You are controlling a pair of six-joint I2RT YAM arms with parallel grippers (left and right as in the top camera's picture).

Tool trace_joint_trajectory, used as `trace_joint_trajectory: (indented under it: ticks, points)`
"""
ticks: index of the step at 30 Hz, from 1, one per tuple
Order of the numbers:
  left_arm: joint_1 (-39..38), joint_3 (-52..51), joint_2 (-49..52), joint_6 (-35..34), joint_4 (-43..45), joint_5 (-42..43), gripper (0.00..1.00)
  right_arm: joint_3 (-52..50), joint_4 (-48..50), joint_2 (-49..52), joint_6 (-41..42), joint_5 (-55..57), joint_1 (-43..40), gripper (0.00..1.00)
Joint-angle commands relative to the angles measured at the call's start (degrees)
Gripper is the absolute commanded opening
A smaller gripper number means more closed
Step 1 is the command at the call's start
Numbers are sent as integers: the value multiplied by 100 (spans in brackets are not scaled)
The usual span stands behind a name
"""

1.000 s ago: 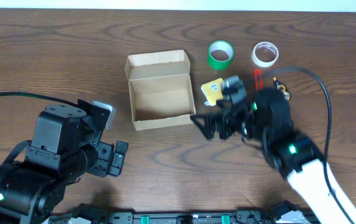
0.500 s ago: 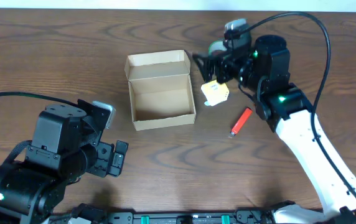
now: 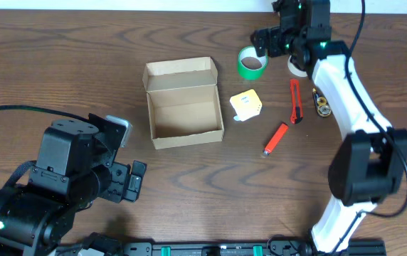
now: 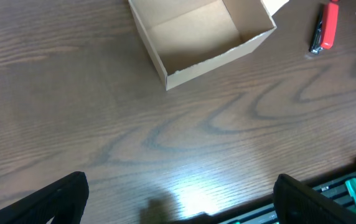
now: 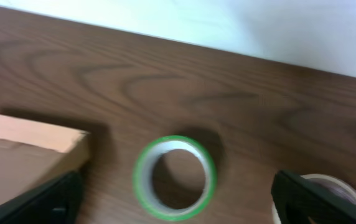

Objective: Pack container
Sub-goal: 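Reach the right gripper forward to the green tape roll, then grasp the green tape roll with the right gripper and lift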

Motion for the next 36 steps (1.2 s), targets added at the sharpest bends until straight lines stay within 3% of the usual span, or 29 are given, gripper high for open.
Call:
trace_joint_trajectory:
  ticks: [1,5,10,17,21,31,36]
  points:
    - [15,37,0,83,-13,-4,95,498,-186,501,-361,33,-79,94]
    - [15,37,0,83,-13,-4,95,627,-216,922,-380,205,-52,89]
    - [15,37,0,83,-13,-4,95,627,-369,1274,-378,269,-35,75]
    - [15,37,0,83,-13,-4,95,625,-590,1580,-376,291,-31,71]
    - [15,37,0,83,-13,-4,95,625,-597,1683,-378,306,-15,64]
    - [15,39,0,83,-13,-4,95,627,-400,1716,-111,501,-2,10]
    - [15,37,0,83,-13,-4,95,968,-588,1659,295,466,0,1]
